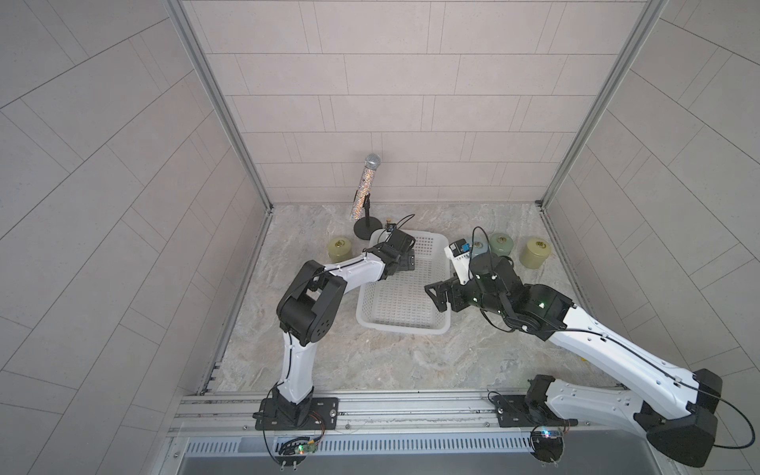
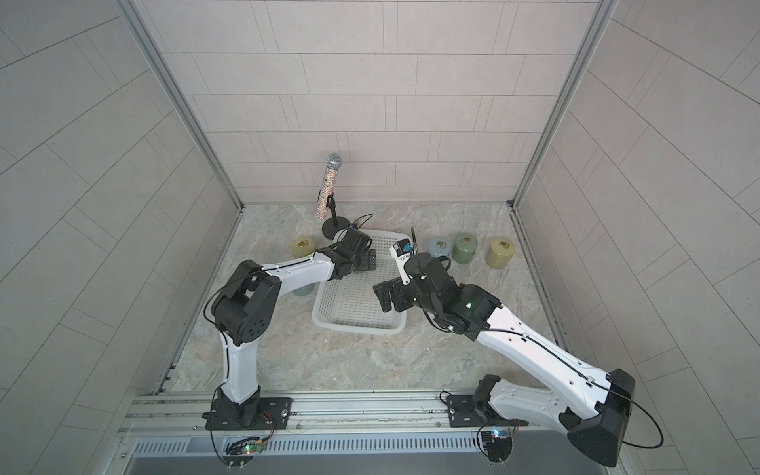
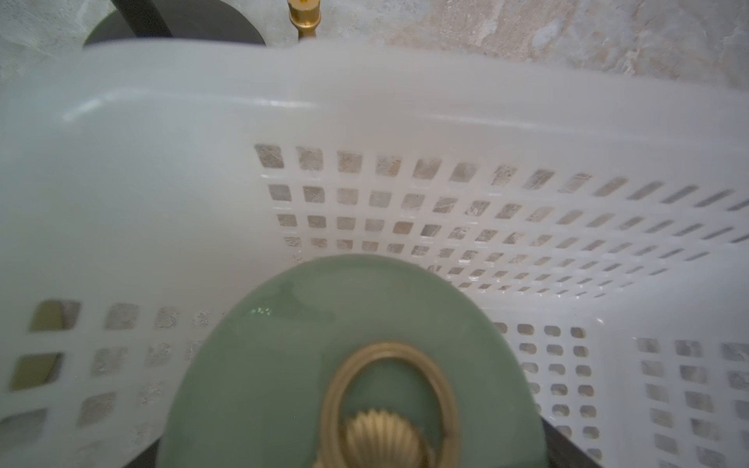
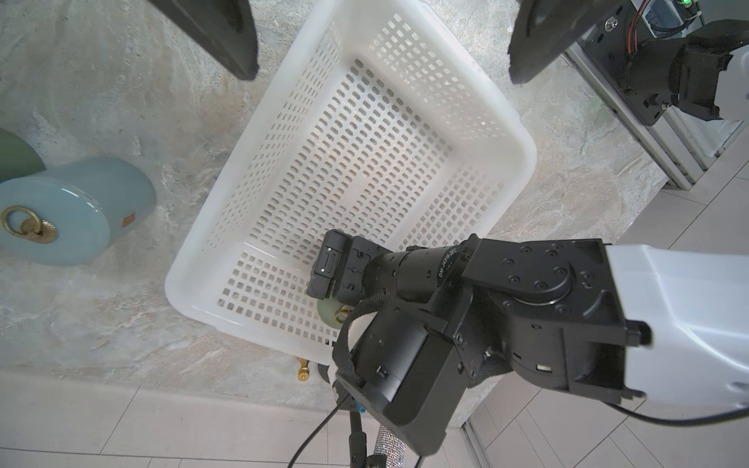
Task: Take the tea canister out of the basket
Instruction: Pick up the tea canister from the basket.
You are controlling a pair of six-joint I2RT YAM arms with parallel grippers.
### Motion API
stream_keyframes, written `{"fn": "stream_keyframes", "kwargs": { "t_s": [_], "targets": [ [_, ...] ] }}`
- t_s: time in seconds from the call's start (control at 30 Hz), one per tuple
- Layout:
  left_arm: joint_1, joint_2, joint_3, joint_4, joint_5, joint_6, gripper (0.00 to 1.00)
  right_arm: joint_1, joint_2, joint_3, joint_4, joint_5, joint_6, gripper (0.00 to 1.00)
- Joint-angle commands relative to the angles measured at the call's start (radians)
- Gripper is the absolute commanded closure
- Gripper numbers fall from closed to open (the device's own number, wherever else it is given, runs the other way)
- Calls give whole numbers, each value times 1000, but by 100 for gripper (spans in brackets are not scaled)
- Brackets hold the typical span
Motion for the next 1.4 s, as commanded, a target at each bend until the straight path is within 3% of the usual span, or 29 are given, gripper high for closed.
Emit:
{"fn": "stream_keyframes", "kwargs": {
  "t_s": [0.0, 0.63, 1.07, 1.37],
  "targets": [
    [10, 38, 39, -2, -41, 20, 0, -7, -1, 25, -12, -6, -7, 0],
    [9, 120, 103, -79, -46, 38, 2, -18, -13, 8, -5, -12, 0, 0],
    [10, 114, 156, -246, -1, 24, 2, -21, -19, 1, 8, -17, 8, 0],
    [11, 137, 167, -245, -8, 28, 3, -19, -24, -5, 13, -26, 17, 0]
  ]
}}
